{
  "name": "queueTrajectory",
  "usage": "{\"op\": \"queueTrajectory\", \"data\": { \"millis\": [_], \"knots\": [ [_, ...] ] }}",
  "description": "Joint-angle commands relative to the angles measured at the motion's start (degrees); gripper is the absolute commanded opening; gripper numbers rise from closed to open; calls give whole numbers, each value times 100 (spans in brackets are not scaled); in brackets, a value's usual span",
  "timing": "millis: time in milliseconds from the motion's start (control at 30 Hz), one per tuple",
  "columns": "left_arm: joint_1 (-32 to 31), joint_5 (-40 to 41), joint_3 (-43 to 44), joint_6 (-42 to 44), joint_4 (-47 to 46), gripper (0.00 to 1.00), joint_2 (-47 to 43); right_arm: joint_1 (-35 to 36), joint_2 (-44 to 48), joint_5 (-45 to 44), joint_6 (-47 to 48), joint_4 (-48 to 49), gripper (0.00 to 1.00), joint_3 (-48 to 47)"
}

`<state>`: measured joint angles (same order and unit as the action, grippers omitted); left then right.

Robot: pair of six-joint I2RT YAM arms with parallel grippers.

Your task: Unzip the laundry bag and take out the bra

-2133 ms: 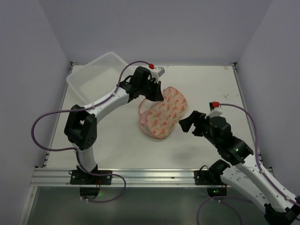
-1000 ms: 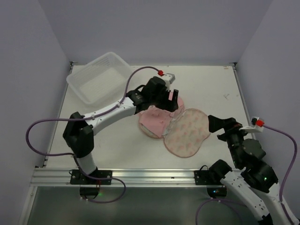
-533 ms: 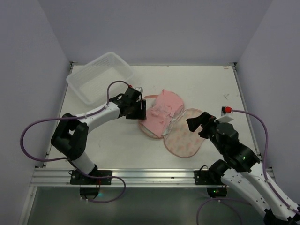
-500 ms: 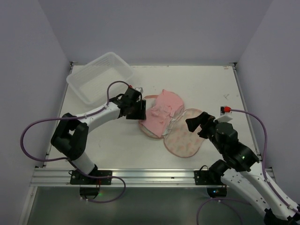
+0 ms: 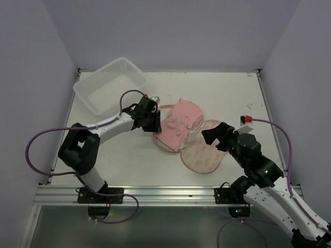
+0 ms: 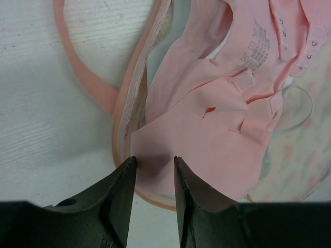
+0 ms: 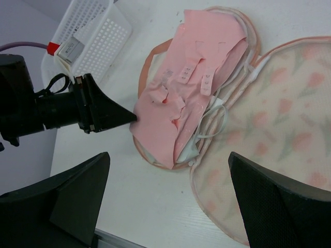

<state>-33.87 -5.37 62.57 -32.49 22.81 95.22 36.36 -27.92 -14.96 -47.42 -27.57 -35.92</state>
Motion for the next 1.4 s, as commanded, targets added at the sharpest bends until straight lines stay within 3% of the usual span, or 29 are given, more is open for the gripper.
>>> {"op": "queueTrajectory", "data": {
  "millis": [0,133,300,367,600,1000,1167,1367],
  "knots": [
    [20,-61,151,-143,-189,38,163,-6,68,72,-66,235,98,59],
    [12,35,98,-179,-242,32,207,-6,76,90,-92,243,98,77],
    [12,150,177,-135,-198,4,67,-6,85,107,-110,235,98,103],
    [12,176,195,-108,-180,0,23,-6,94,107,-110,235,98,112],
    [3,-148,326,-56,-110,0,-196,-15,129,90,-92,226,98,85],
    [-76,-1168,1424,629,-584,0,-1093,-6,436,-341,-39,103,98,-20],
    [-50,-1099,2338,946,-357,0,-1155,-6,524,-437,-22,-11,98,-117],
    [459,-711,3989,1227,460,0,-804,-6,595,-429,48,-108,98,-213]
  ]
}}
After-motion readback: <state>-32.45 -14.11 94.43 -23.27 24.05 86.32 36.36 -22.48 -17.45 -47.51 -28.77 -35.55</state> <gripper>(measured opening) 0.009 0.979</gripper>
